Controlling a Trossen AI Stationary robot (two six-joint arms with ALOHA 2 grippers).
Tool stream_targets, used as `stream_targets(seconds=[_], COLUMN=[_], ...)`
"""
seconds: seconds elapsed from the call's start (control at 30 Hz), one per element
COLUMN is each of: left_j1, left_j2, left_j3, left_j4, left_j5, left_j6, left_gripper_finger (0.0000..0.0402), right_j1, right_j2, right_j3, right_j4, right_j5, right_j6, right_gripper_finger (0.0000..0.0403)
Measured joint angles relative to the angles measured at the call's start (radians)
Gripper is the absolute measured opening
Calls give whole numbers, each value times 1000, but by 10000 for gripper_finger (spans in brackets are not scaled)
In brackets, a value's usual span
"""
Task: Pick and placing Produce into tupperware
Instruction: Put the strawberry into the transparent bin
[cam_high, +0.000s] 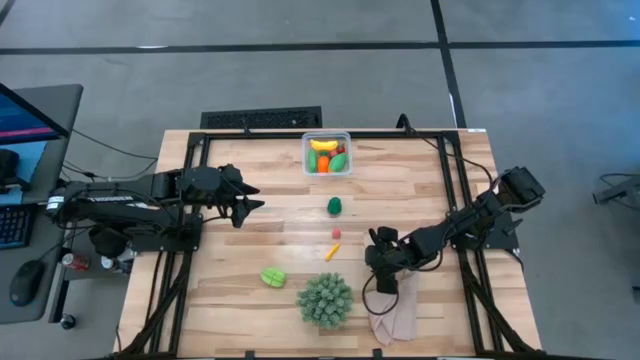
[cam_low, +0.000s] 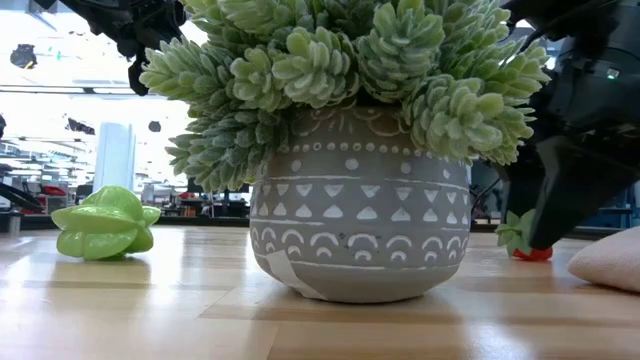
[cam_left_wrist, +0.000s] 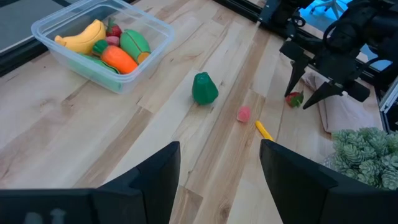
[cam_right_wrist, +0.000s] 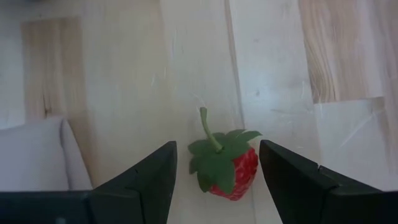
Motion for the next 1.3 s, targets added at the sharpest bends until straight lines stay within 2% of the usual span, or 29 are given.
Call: stream_targets(seconds=[0.83,1.3], left_j1=[0,0], left_j2=[0,0], left_j3=[0,0], left_j4=[-1,-1], left_j5=[0,-12], left_j6=[4,4], left_gripper_finger=[213,213], right_j1=[-32,-32], right_j2=[32,32], right_j3=[2,2], right_j4=[-23,-39], right_j5=[-4,-3], right_j6=[19,20], right_gripper_finger=[220,153])
